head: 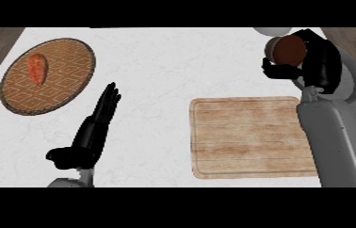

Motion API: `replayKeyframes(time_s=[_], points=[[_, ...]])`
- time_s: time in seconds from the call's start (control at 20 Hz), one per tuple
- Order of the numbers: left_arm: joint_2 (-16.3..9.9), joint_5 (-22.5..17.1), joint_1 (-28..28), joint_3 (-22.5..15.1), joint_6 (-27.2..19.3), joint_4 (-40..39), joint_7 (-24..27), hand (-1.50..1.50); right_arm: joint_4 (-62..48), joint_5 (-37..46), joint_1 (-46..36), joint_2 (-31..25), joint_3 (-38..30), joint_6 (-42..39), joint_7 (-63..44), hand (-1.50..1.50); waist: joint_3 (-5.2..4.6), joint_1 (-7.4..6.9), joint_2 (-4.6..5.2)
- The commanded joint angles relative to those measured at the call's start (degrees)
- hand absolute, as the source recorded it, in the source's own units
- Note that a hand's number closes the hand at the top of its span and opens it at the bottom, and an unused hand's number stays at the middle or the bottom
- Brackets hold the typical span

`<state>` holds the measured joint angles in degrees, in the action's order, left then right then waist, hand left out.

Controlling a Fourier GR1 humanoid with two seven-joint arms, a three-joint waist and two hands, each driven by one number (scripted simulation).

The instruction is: Pick the cupcake from the cutting board and place it in the pan

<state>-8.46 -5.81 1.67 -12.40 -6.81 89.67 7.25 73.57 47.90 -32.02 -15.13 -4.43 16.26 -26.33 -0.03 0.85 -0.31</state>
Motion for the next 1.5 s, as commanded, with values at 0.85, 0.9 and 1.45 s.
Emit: replayKeyframes(time_s=[0.85, 0.9, 1.45], points=[[2.83, 2.76, 0.95, -1.10, 1.23, -2.11, 2.22, 0.00, -44.02, -10.30, -10.32, -19.37, -23.20, 23.32, 36.58, 1.50, 0.23, -3.13, 1.30], [3.18, 2.74, 1.43, -1.68, 1.28, -1.50, 1.16, 0.00, -46.64, -9.66, -10.93, -16.04, -23.25, 28.05, 37.44, 1.50, 0.29, -3.89, 1.58], [3.67, 2.52, 3.77, -2.17, 2.03, -1.23, -0.81, 0.00, -61.87, -9.86, -15.48, -22.31, -22.10, 0.50, 33.67, -1.50, 0.47, -5.88, 2.37]])
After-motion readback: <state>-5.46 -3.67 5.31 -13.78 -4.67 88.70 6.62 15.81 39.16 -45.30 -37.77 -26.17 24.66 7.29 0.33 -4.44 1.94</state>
